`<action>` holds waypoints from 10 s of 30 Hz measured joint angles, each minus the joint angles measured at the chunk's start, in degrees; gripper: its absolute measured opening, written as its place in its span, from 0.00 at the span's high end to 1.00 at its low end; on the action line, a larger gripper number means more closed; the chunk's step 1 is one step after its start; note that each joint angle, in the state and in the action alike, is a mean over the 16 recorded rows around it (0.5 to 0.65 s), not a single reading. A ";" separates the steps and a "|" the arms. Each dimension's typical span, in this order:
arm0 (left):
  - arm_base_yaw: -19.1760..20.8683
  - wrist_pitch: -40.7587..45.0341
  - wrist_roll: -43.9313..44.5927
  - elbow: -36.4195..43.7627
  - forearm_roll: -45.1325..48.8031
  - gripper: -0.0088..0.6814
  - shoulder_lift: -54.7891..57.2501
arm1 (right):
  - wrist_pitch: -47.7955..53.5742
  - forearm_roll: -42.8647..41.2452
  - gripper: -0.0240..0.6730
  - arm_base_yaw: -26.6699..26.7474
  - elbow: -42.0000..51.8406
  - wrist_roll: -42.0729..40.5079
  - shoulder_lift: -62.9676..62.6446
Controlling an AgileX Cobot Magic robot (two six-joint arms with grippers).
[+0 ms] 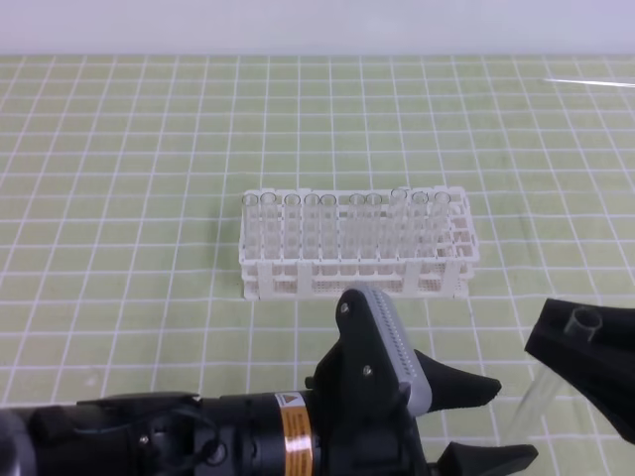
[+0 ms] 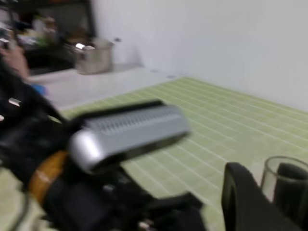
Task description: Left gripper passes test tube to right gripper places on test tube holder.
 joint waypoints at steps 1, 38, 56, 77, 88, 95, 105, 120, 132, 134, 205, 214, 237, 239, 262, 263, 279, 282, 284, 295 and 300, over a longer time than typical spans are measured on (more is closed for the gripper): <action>0.00 0.32 0.01 0.00 0.03 0.93 -0.11 | -0.54 -0.01 0.95 0.00 -0.04 -0.35 0.00; 0.08 54.14 -4.74 0.00 -0.23 0.99 -30.09 | 2.69 0.09 0.95 1.78 -28.59 -19.67 36.47; 0.08 68.23 -4.80 0.00 0.24 0.99 -30.62 | -3.85 0.08 0.95 5.81 -33.27 -20.48 41.90; 0.07 69.89 -4.80 0.00 0.15 0.99 -30.62 | -4.17 0.08 0.95 5.85 -33.27 -20.09 41.90; 0.09 69.85 -4.79 0.00 0.28 0.99 -30.62 | -5.34 0.09 0.95 6.08 -33.28 -21.56 41.08; 0.09 69.86 -4.80 0.00 0.28 0.99 -30.62 | -11.96 -0.13 0.95 7.41 -33.93 -22.44 37.73; 0.08 69.91 -4.80 0.00 0.19 0.99 -30.62 | -24.74 -5.89 0.95 9.87 -35.94 -10.77 31.59; 0.07 69.93 -4.80 0.00 0.15 0.99 -30.62 | -59.25 -44.43 0.95 20.80 -36.82 53.40 26.55; 0.09 69.91 -4.80 0.00 0.24 0.99 -30.62 | -86.19 -71.48 0.95 29.88 -29.70 85.06 29.84; 0.09 69.91 -4.80 0.00 0.24 0.99 -30.62 | -87.82 -74.30 0.95 30.30 -29.04 87.06 30.89; 0.08 69.91 -4.80 0.00 0.27 0.99 -30.62 | -120.14 -95.22 0.95 30.93 -15.97 102.99 49.26; 0.06 69.93 -4.80 0.00 0.16 0.99 -30.62 | -120.28 -95.25 0.95 30.93 -15.97 102.99 50.13; 0.11 69.89 -4.79 0.00 0.43 0.99 -30.61 | -120.34 -93.84 0.92 30.93 -15.86 103.26 50.82; 0.11 69.89 -4.79 0.00 0.43 0.99 -30.61 | -120.35 -93.55 0.91 30.93 -15.69 103.28 50.70; 0.11 69.89 -4.79 0.00 0.44 0.99 -30.61 | -98.59 -95.68 0.96 30.92 -9.91 99.83 16.10; 0.11 69.90 -4.79 0.00 0.41 0.99 -30.62 | -95.64 -95.75 0.96 30.88 -9.89 99.07 13.86; 0.12 69.88 -4.78 0.00 0.47 0.99 -30.61 | -62.99 -92.88 0.97 23.02 -9.83 89.51 -7.17; 0.12 69.88 -4.78 0.00 0.47 0.99 -30.61 | -57.01 -92.99 0.97 19.47 -9.70 89.42 -10.53; 0.12 69.88 -4.78 0.00 0.47 0.99 -30.61 | -53.15 -93.08 0.97 16.96 -9.25 89.40 -13.20; 0.11 69.89 -4.79 0.00 0.44 0.99 -30.61 | -49.64 -92.57 0.97 4.28 3.17 89.53 -32.01; 0.10 69.91 -4.79 0.00 0.39 0.99 -30.62 | -56.68 -90.96 0.97 1.90 11.54 89.62 -37.84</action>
